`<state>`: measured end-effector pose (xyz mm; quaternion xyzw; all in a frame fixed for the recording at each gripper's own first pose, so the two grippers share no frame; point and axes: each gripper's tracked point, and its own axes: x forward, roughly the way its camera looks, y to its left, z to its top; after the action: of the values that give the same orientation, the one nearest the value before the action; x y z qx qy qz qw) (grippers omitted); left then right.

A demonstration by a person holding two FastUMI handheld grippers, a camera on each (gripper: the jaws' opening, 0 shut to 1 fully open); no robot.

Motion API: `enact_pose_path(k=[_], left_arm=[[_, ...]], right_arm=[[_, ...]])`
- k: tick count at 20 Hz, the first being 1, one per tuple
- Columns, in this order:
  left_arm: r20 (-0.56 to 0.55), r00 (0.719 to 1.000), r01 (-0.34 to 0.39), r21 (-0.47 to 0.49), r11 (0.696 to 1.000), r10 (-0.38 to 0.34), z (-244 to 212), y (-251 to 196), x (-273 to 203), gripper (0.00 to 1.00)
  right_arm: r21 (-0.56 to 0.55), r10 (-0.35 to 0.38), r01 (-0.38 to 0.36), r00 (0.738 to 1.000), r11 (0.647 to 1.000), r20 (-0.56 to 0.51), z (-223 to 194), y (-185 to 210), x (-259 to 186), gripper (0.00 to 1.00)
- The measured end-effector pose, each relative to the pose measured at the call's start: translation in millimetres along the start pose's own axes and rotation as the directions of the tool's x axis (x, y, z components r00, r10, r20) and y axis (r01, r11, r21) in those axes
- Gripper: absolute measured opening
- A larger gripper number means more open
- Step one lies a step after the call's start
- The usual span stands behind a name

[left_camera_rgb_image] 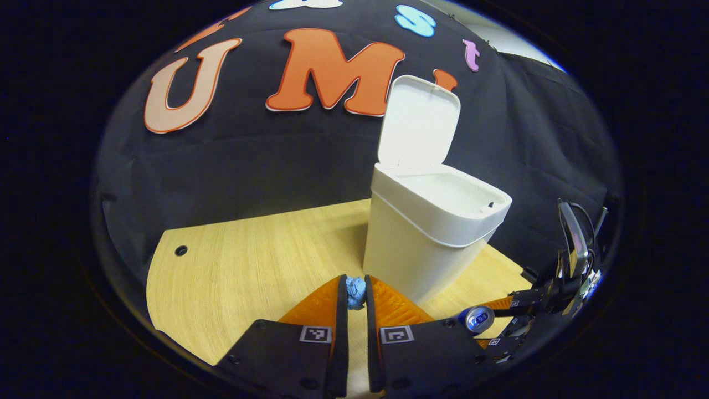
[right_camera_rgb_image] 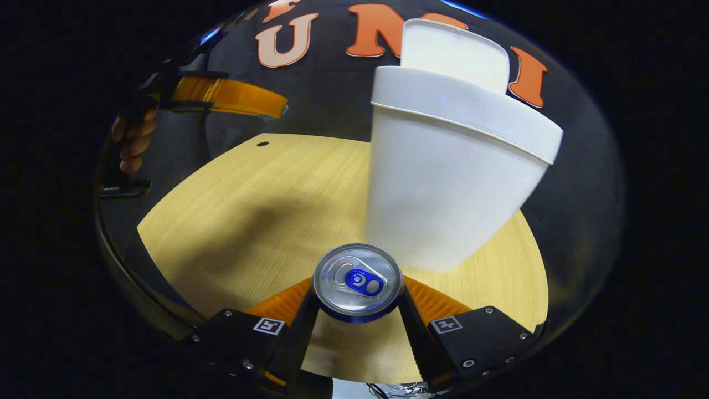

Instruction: Press the lid of the desktop garbage bin to open it, pick up the crumpled paper on the desktop and throw it into the bin, then pick up the pop can on the desktop and drop it into the bin, and finally close the garbage bin lid.

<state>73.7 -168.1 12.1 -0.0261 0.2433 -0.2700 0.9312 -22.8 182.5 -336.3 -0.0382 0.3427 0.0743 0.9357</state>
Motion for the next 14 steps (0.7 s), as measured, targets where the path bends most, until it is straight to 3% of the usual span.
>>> enact_pose_path(k=[5,14], left_arm=[[0.063,0.998,0.023,-0.006,1.000,-0.023,35.5,-28.0,15.1,0.18],[0.189,0.980,0.051,0.070,0.996,-0.063,95.8,-77.2,29.3,0.18]], right_arm=[[0.009,-0.033,0.033,0.999,0.999,-0.016,1.3,-0.5,-1.9,0.80],[0.027,-0.057,0.057,0.998,0.998,-0.007,1.9,-2.6,-1.0,0.80]])
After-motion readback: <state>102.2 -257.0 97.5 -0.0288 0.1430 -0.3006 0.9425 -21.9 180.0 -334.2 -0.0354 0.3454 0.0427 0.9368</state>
